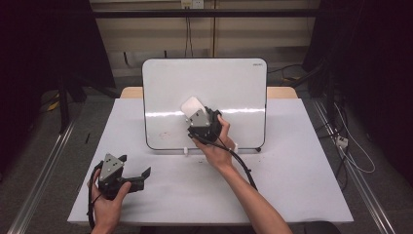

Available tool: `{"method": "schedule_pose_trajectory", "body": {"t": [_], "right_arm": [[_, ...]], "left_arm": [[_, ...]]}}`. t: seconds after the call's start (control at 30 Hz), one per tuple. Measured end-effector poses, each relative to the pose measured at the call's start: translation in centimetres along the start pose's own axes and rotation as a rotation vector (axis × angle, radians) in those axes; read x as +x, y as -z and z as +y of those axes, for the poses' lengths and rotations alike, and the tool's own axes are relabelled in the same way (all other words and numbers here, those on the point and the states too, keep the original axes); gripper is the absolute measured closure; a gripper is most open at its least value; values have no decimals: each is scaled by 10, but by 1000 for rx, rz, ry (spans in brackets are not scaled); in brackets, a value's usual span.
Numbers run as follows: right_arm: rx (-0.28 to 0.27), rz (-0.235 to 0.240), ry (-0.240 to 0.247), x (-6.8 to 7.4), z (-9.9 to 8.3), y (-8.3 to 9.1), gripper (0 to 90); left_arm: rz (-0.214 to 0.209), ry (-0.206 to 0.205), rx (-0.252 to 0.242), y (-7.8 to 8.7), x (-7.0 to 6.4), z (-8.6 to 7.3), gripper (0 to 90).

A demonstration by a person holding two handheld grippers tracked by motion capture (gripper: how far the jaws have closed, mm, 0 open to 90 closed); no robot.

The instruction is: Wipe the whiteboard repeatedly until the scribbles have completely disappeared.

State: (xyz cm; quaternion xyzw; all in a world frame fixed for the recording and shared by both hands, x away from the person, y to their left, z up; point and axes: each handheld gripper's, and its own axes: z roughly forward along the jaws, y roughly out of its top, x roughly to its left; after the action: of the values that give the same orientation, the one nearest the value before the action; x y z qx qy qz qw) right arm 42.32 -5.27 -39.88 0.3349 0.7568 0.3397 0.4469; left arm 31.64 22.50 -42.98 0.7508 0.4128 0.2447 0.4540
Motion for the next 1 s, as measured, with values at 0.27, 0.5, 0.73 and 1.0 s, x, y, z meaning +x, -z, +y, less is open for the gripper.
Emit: {"method": "schedule_pose_trajectory", "body": {"t": [0.27, 0.5, 0.73, 1.0], "right_arm": [[-14, -6, 5, 14, 12, -7, 316], [-42, 15, 36, 46, 23, -15, 316], [-48, 67, 105, 79, 26, -18, 315], [-53, 87, 166, 112, 25, -20, 316]], "left_arm": [[-5, 1, 4, -1, 0, 0, 61], [-4, 5, 2, 0, 1, 0, 61], [-5, 3, -1, 0, 0, 0, 61], [-6, 2, -1, 0, 1, 0, 61]]}}
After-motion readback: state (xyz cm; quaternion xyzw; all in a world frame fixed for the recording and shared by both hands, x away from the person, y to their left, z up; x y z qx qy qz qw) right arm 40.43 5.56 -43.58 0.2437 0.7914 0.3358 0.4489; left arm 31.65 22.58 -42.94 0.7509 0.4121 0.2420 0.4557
